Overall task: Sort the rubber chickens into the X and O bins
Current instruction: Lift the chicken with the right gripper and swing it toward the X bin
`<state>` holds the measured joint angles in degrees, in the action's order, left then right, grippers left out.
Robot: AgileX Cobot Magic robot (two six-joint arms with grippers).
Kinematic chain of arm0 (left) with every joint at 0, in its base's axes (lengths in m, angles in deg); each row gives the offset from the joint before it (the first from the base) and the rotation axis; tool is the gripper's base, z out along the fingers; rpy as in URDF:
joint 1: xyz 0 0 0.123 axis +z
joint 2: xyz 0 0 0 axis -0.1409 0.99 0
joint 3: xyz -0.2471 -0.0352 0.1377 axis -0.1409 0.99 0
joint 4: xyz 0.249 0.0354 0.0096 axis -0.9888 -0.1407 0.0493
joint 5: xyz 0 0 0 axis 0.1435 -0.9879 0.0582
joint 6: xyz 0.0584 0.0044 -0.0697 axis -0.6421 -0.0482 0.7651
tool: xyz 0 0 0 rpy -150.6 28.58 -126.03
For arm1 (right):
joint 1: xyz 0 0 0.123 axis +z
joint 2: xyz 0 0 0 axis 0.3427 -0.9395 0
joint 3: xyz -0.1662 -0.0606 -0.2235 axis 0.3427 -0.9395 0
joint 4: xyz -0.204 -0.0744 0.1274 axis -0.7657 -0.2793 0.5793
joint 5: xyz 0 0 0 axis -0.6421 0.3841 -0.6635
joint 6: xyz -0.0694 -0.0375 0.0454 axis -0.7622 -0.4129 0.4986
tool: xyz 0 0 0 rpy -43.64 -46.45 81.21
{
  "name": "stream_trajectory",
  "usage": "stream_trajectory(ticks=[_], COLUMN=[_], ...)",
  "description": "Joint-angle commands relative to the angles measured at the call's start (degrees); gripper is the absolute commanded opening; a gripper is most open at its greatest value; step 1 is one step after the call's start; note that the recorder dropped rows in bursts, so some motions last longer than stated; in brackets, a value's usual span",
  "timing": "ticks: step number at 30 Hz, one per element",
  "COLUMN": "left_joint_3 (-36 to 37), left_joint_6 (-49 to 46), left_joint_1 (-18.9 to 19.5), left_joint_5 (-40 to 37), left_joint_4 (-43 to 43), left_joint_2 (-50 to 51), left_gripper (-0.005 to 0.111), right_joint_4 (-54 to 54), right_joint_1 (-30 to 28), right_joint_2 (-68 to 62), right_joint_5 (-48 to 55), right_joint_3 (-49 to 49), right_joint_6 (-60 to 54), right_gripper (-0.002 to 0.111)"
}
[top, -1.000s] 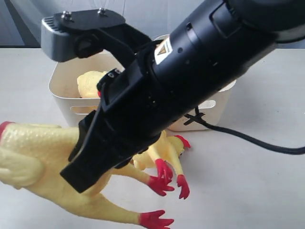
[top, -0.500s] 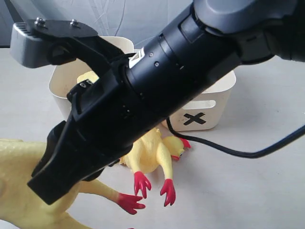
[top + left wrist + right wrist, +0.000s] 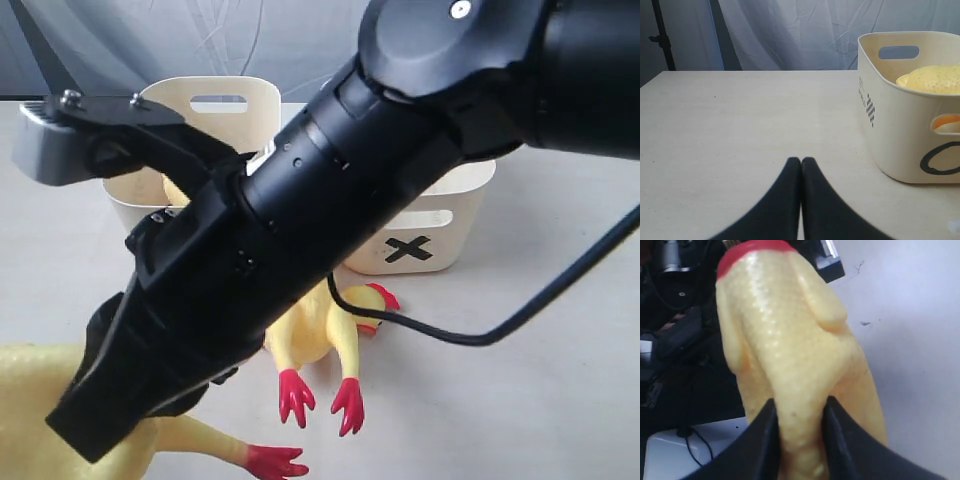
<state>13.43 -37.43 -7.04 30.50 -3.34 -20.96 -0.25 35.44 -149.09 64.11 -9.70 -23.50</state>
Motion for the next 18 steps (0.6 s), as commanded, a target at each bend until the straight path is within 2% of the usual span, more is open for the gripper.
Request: stream_trajectory(ticks=[1, 7, 11, 18], left_joint_3=[-0.2, -0.2, -0.2, -0.2], left_joint_6=[0.0, 0.0, 0.0, 0.0], left_joint_1=[0.1, 0.1, 0.1, 0.1], left_joint_5=[0.4, 0.4, 0.4, 0.4], left_joint_4=[0.0, 0.0, 0.0, 0.0], left_joint_2=[-0.1, -0.1, -0.1, -0.1], left_gripper=[0.000, 0.000, 0.000, 0.000], right_joint_4=[-3.8, -33.0, -34.1, -34.6], right_joint_1=[-0.2, -0.3, -5.6, -19.2], right_joint_2=[5.3, 13.9, 16.6, 16.1], right_joint_5=[0.9, -3.1, -2.4, -0.5], right_joint_3=[0.1, 0.2, 3.1, 13.0], right_joint_6=[1.6, 19.8, 22.0, 22.2], right_gripper=[0.021, 0.021, 0.021, 0.021])
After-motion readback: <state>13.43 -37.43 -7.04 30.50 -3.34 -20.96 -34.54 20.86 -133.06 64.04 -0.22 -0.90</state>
